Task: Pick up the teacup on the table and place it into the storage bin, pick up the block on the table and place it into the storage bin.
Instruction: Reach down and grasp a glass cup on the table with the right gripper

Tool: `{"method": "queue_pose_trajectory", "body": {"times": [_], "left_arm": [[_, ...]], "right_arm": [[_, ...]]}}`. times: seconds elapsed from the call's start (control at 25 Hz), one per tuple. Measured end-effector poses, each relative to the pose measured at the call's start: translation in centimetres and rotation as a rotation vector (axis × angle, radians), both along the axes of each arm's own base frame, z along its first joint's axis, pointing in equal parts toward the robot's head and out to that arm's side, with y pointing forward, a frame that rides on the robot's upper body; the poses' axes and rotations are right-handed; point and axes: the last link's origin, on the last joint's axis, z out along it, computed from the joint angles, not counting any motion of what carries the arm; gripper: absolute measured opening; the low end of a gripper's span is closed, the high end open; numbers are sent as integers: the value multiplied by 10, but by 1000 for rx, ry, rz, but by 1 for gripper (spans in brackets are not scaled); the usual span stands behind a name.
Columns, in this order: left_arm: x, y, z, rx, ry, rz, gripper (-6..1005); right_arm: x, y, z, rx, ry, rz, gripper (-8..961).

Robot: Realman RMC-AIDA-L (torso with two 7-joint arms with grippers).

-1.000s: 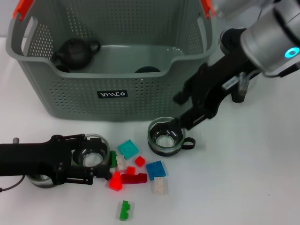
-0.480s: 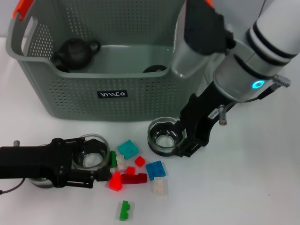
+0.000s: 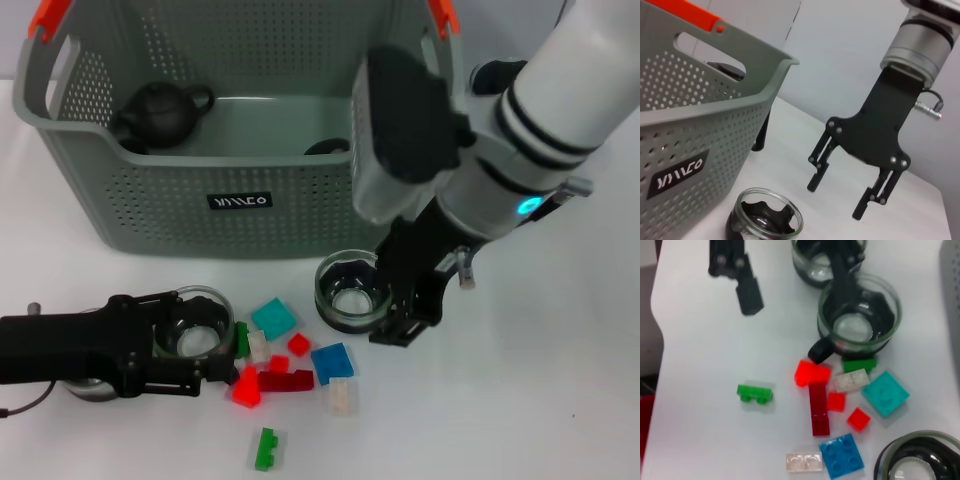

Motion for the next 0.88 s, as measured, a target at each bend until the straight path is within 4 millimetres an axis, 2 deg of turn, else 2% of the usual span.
{"method": "queue_pose_trajectory", "body": {"times": [0.88], "left_arm": [[-5, -4, -2, 23, -14, 26, 920]], "right_arm": [[15, 6, -42, 40, -94, 184, 660]]}}
